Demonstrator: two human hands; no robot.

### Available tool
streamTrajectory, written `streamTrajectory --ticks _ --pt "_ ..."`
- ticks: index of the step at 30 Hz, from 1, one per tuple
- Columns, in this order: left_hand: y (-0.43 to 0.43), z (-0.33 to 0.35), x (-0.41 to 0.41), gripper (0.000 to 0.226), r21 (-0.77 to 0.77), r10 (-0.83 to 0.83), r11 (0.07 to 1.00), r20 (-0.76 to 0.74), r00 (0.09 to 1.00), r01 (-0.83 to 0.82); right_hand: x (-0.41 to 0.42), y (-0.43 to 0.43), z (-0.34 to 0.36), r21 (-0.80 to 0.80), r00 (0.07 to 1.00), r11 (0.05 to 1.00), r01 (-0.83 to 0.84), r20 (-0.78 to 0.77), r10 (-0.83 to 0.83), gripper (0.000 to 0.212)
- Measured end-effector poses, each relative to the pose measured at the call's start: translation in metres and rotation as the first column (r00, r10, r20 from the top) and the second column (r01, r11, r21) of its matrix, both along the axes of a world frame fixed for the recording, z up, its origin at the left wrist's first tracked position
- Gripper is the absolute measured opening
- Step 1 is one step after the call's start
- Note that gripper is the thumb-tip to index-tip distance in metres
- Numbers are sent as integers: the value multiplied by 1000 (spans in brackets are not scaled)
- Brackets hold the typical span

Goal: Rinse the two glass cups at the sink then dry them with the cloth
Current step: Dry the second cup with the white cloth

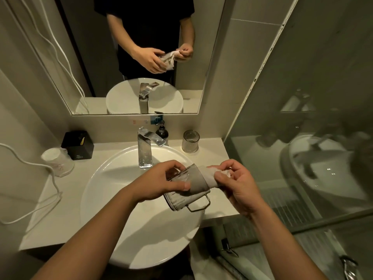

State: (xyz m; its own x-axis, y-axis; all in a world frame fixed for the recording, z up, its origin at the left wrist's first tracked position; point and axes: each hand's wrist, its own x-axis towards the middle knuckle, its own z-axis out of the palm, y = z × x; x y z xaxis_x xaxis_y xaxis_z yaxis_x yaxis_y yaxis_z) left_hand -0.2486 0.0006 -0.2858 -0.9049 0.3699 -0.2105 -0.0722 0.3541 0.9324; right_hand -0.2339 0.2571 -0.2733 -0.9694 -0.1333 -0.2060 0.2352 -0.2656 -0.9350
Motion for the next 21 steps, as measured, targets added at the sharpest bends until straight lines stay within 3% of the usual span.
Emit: streamTrajectory --ticks 2,4,6,9,11,15,18,21 --pt "-2 -1 2 47 6 79 997 0 997 -79 -7 8 9 47 993 994 103 -67 -100 19" --pt "-2 -1 3 45 -24 191 981 -27 981 -191 -13 16 22 162 959 956 243 -191 -212 24" --pt "0 0 3 46 -53 307 949 -83 948 -312 -16 24 35 357 899 849 390 -347 -267 22" --pt "8 4 4 54 -50 431 895 -163 888 -444 -16 20 53 630 878 636 445 -446 -171 16" --pt "18 4 6 56 0 467 879 -201 861 -477 -16 7 61 704 887 568 426 -448 -110 20" --pt "44 5 14 56 50 528 844 -257 809 -535 -18 -30 60 645 891 634 428 -417 -177 36" --pt "54 5 17 56 89 597 799 -247 763 -595 -20 -49 50 552 861 680 482 -443 -251 30" --pt "55 11 18 53 149 671 742 -190 717 -654 -21 -59 35 528 886 748 403 -429 -175 18"
